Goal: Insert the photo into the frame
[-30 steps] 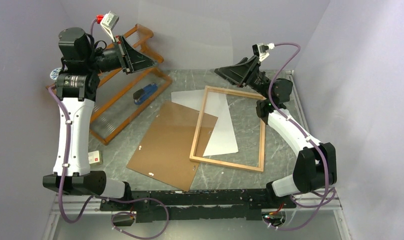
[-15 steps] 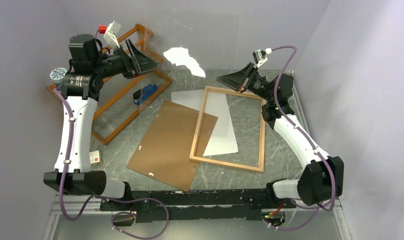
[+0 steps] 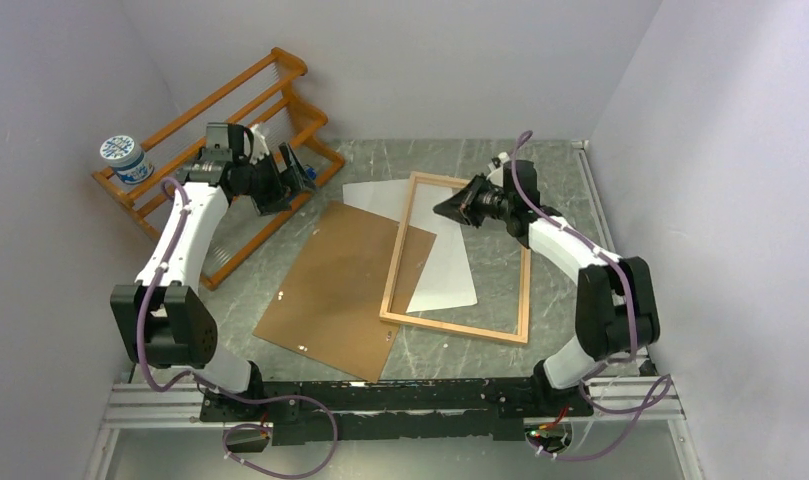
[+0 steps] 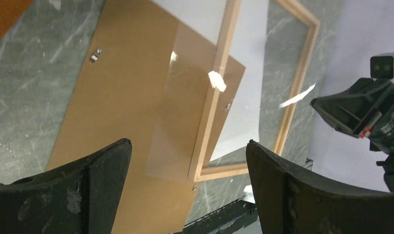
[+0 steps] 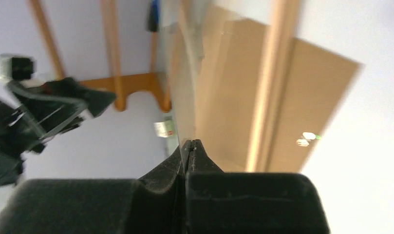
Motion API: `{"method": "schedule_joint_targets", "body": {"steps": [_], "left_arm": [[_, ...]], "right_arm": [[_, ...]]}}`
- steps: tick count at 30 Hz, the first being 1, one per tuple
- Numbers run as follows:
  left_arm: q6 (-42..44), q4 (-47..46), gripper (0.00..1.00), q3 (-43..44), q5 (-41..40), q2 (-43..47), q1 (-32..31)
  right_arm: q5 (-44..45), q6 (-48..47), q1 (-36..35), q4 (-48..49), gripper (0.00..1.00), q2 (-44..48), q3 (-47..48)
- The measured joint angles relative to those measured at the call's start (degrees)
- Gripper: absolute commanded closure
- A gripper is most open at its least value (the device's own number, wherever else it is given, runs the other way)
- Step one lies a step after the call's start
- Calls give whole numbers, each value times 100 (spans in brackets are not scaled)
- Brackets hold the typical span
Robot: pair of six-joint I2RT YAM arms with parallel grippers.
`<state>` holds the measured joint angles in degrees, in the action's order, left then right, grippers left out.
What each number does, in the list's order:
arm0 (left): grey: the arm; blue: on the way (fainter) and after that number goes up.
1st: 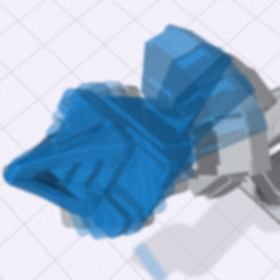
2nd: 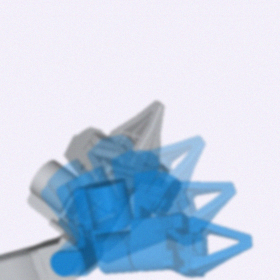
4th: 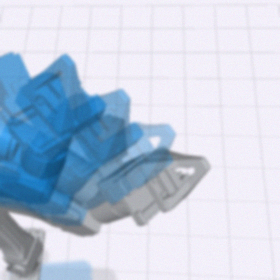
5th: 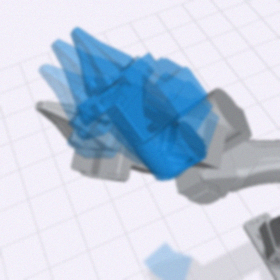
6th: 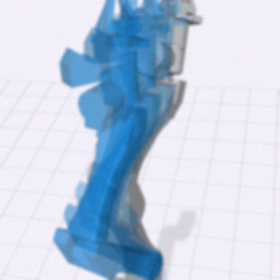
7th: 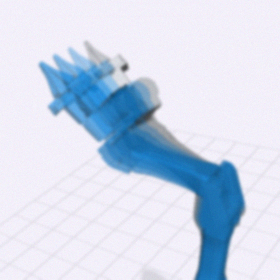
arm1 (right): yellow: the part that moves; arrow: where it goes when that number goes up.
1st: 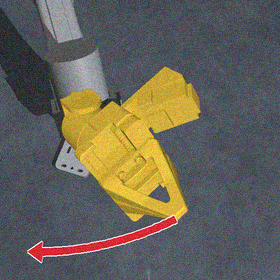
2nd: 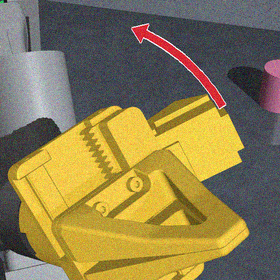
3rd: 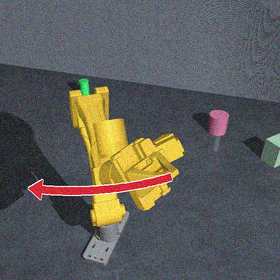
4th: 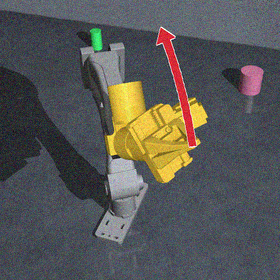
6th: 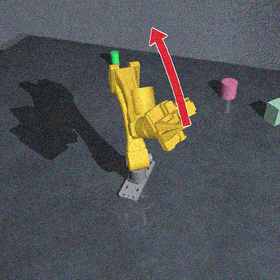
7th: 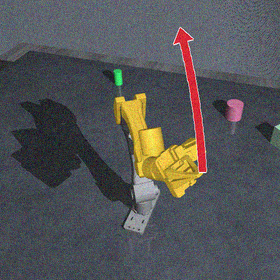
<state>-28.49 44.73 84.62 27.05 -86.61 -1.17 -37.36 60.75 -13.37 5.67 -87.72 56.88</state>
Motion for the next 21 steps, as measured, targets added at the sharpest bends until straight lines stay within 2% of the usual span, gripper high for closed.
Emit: {"method": "schedule_joint_targets", "body": {"steps": [5, 8, 21], "left_arm": [[37, -184, 10, -387, 85, -98, -39], [26, -444, 10, -494, 208, -133, -149], [-243, -1274, 12, -619, 444, -1506, -1099]], "right_arm": [[240, -885, 299, -960, 100, -601, 33], [433, -1298, 422, -1397, 100, -658, 13], [835, -2621, 997, -2072, 100, -667, -48]]}}
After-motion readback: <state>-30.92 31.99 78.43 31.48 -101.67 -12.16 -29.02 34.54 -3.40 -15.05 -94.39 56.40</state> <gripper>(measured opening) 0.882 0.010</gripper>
